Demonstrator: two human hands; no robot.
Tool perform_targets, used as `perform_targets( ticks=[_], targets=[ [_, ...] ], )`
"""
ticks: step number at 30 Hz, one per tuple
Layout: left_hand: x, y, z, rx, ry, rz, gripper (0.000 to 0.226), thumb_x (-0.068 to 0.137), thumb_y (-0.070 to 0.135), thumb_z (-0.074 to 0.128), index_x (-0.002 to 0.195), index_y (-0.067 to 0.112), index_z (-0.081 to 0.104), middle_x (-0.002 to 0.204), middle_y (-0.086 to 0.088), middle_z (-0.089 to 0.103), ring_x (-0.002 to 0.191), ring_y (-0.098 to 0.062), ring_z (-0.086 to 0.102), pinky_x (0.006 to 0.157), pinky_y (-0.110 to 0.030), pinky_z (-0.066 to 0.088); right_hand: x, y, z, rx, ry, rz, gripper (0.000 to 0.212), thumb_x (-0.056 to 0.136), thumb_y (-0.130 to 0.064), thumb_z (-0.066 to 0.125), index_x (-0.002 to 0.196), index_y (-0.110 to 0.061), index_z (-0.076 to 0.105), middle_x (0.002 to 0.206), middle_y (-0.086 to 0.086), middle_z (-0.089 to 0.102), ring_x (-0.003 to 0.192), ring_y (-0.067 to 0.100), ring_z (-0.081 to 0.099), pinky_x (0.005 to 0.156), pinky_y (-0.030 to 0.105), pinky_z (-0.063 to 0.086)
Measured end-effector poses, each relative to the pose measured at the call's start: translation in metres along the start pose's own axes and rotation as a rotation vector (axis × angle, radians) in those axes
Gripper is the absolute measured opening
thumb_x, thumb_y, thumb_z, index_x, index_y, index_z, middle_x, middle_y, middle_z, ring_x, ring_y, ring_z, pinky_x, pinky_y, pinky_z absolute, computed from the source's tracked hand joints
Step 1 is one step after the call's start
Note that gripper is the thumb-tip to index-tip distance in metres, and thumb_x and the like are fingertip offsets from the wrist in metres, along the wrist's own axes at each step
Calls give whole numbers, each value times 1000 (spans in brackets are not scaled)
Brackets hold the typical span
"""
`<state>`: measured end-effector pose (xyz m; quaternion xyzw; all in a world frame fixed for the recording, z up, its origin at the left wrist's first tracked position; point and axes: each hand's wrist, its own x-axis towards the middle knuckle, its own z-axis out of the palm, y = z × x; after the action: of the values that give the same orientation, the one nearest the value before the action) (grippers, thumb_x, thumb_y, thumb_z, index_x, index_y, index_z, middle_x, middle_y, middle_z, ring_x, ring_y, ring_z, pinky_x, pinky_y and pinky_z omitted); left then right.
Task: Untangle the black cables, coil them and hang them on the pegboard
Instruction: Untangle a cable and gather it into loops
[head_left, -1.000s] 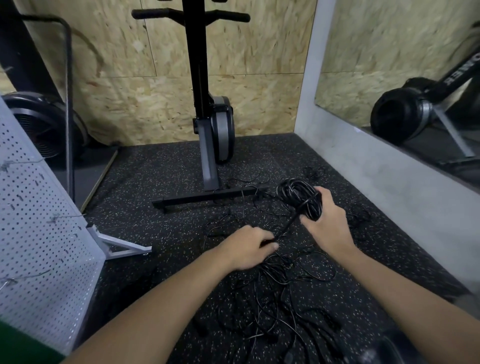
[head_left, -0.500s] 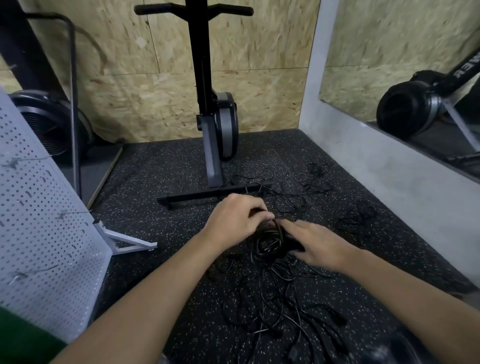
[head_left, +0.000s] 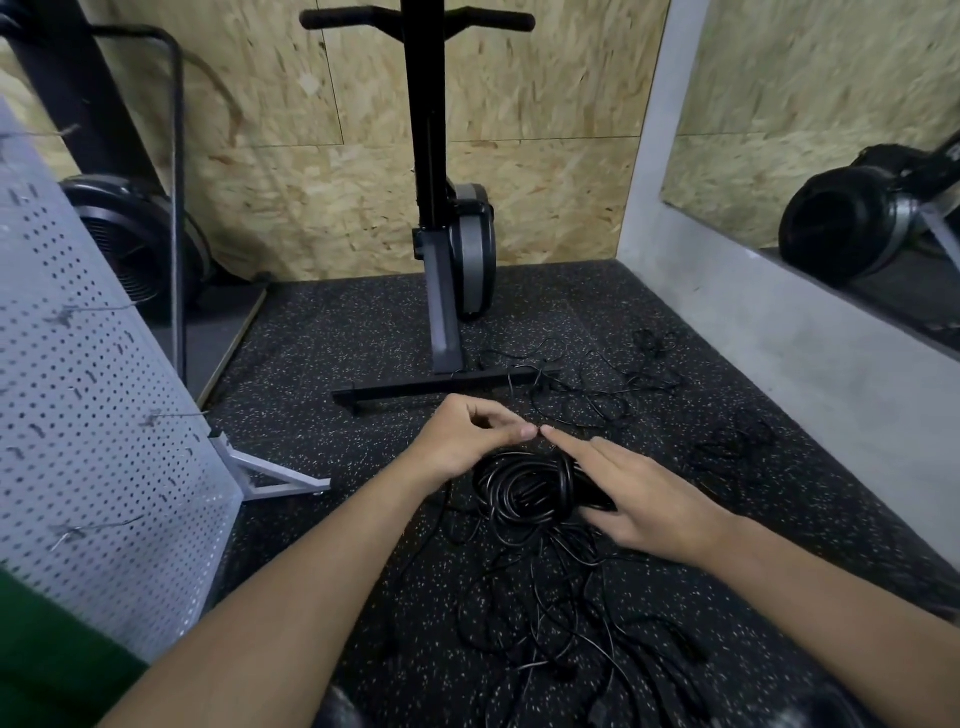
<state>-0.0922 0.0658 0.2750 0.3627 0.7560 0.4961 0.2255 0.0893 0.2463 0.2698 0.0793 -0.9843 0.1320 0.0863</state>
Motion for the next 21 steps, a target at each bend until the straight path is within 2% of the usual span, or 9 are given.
perform_targets(
  ticks=[4, 7, 9, 10, 12, 15, 17, 19, 21],
  targets=[
    [0, -17, -3, 6, -34, -73, 25, 92, 51, 70, 101, 31, 82, 101, 12, 79, 103, -7, 71, 108, -43, 51, -3, 9, 2, 137, 61, 26, 91, 93, -14, 76, 164, -29, 21, 120, -25, 45, 111, -24, 41, 95, 0, 32],
    [-1, -36, -2, 4, -93, -140, 27, 100, 45, 64, 100, 25, 82, 104, -1, 79, 104, -16, 72, 112, -53, 45, -4, 14, 2, 309, 137, 96, 85, 94, -16, 76, 162, -35, 27, 146, -14, 51, 137, -6, 44, 115, 16, 34],
    [0, -43, 5, -7, -142, -147, 24, 103, 30, 63, 95, 13, 79, 100, -14, 78, 97, -18, 74, 116, -57, 41, -3, 13, 0, 414, 204, 155, 79, 94, -16, 77, 158, -32, 34, 143, -13, 57, 135, 2, 52, 113, 20, 40],
    [-1, -43, 10, 11, -164, -162, 24, 106, 25, 59, 98, 10, 76, 95, -14, 78, 96, -17, 76, 115, -51, 43, -2, 11, -1, 442, 251, 183, 76, 93, -16, 78, 155, -30, 37, 138, -15, 61, 130, 0, 56, 109, 18, 42],
    [-2, -38, 19, 87, -205, -159, 25, 111, 23, 47, 115, 17, 71, 85, -6, 75, 88, -18, 77, 98, -34, 50, 1, 9, -1, 468, 356, 251, 73, 91, -14, 79, 152, -26, 40, 129, -20, 63, 120, -8, 59, 101, 9, 44],
    [-1, -28, 34, 213, -221, -115, 30, 112, 27, 44, 132, 25, 66, 81, 5, 64, 63, -20, 71, 68, -28, 49, 3, 19, 4, 413, 441, 415, 74, 91, -17, 79, 153, -22, 38, 123, -22, 62, 110, -14, 60, 94, 3, 44],
    [0, -20, 41, 373, -168, -36, 31, 112, 27, 44, 133, 20, 66, 82, 4, 62, 55, -13, 58, 56, -27, 41, 3, 28, 7, 290, 417, 517, 77, 93, -24, 77, 155, -24, 32, 124, -12, 67, 103, 1, 67, 92, 20, 54],
    [0, -11, 48, 495, -141, 80, 31, 111, 26, 46, 122, 11, 70, 78, 3, 63, 61, -12, 54, 62, -31, 41, 2, 37, 9, 104, 346, 603, 78, 94, -29, 74, 156, -23, 28, 126, 0, 68, 100, 19, 70, 87, 39, 58],
    [-3, 0, 54, 580, -156, 165, 33, 111, 30, 47, 100, 9, 71, 76, -1, 64, 65, -17, 58, 65, -35, 47, 3, 44, 14, -20, 240, 670, 77, 94, -30, 73, 156, -19, 29, 133, 6, 65, 113, 28, 67, 90, 44, 55]
  ],
)
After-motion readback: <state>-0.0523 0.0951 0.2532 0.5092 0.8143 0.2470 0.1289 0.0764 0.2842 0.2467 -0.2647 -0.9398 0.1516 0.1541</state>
